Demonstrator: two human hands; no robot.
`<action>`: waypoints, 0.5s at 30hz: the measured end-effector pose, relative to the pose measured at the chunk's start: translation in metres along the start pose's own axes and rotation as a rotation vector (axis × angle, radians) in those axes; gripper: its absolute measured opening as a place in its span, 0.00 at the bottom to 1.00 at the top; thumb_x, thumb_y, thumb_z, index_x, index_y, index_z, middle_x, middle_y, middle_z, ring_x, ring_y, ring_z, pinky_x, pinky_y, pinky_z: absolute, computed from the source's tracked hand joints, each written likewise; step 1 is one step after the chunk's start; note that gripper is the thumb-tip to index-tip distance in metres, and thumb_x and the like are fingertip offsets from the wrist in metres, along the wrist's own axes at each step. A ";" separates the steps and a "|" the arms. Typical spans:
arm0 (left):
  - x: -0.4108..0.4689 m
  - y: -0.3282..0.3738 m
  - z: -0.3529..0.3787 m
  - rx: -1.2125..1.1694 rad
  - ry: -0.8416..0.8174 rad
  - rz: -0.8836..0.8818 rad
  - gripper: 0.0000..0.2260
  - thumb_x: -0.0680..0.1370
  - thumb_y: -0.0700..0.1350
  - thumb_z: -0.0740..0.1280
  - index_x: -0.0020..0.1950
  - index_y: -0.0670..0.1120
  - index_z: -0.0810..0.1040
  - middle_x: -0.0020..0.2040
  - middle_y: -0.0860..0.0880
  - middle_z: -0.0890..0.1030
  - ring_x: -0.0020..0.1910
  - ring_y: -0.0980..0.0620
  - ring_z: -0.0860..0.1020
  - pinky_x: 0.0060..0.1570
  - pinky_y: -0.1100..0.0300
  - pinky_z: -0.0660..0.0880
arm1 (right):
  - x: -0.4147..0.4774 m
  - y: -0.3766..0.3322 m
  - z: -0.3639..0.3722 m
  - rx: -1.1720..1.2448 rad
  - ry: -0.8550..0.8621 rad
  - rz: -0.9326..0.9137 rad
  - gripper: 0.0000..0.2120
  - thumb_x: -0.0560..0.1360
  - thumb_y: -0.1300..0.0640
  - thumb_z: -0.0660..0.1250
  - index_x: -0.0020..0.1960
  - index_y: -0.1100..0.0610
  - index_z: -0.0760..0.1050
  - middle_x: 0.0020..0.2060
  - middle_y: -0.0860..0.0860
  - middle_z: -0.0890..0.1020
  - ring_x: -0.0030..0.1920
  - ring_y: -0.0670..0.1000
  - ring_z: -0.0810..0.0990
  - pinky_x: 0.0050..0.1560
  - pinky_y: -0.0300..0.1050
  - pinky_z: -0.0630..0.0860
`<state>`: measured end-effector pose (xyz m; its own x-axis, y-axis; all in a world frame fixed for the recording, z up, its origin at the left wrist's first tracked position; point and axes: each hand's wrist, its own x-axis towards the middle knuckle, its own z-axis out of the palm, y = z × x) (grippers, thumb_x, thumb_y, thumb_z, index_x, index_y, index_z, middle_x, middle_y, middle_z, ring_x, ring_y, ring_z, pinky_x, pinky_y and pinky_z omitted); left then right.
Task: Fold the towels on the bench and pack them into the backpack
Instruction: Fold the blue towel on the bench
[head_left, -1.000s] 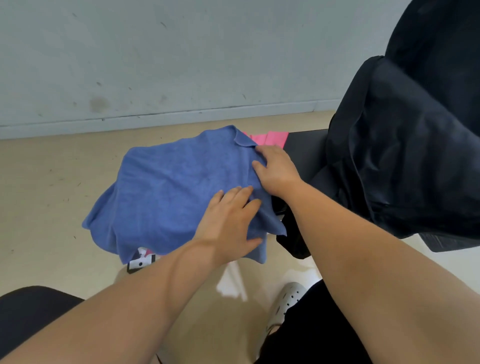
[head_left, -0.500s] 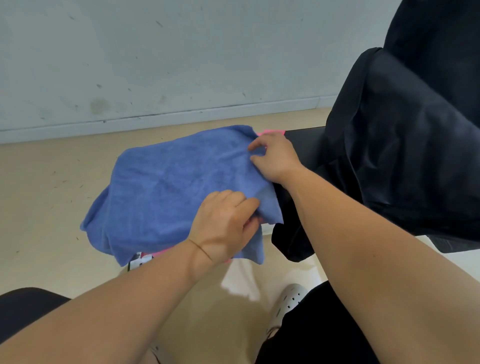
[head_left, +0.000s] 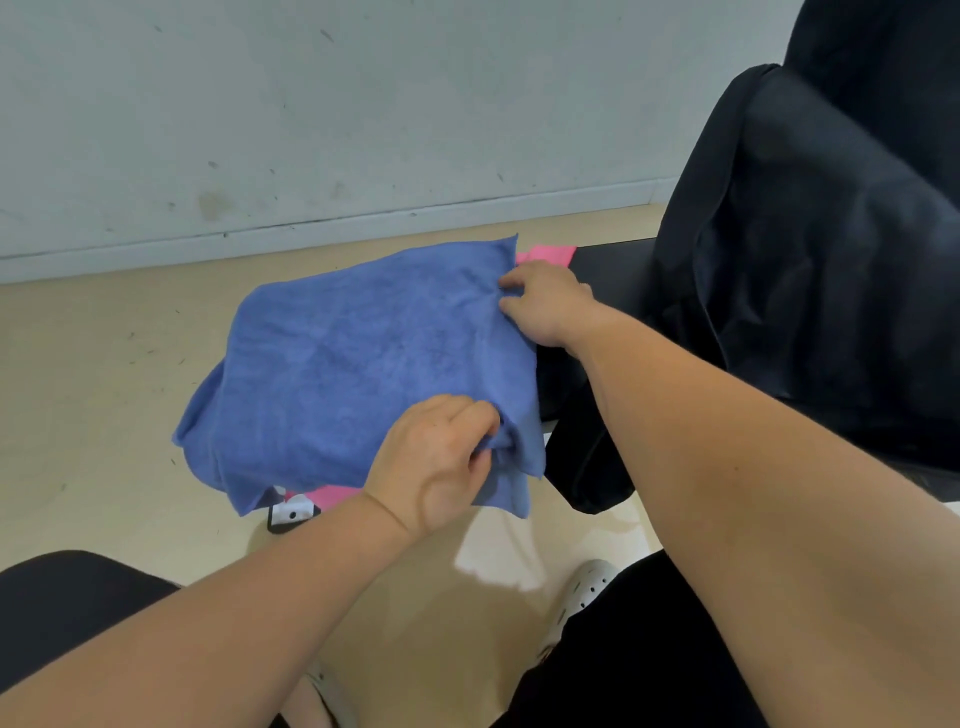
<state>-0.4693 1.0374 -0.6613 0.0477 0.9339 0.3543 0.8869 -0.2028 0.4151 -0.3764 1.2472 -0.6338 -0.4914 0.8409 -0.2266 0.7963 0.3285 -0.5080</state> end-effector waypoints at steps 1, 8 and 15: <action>-0.002 -0.003 0.000 0.022 -0.026 -0.015 0.09 0.69 0.37 0.72 0.42 0.46 0.75 0.34 0.50 0.72 0.34 0.47 0.69 0.33 0.53 0.71 | 0.000 -0.001 0.001 0.016 0.016 0.017 0.07 0.76 0.55 0.60 0.49 0.53 0.77 0.52 0.50 0.79 0.56 0.58 0.75 0.57 0.53 0.67; -0.003 0.000 -0.008 0.048 -0.052 0.035 0.10 0.75 0.46 0.64 0.45 0.44 0.84 0.41 0.48 0.81 0.38 0.44 0.79 0.38 0.52 0.77 | 0.001 0.004 -0.006 0.255 0.193 -0.086 0.07 0.73 0.60 0.57 0.48 0.56 0.71 0.54 0.49 0.73 0.48 0.54 0.75 0.52 0.49 0.72; 0.021 0.029 0.006 0.008 -0.171 0.051 0.12 0.76 0.47 0.60 0.43 0.44 0.82 0.39 0.49 0.79 0.38 0.44 0.77 0.37 0.50 0.76 | -0.004 0.009 -0.025 0.019 0.159 0.107 0.29 0.73 0.61 0.59 0.74 0.54 0.63 0.61 0.46 0.73 0.52 0.55 0.80 0.38 0.45 0.71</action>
<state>-0.4400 1.0525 -0.6468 0.1696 0.9591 0.2267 0.8851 -0.2494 0.3929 -0.3584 1.2580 -0.6171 -0.3407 0.9287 -0.1466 0.8337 0.2264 -0.5036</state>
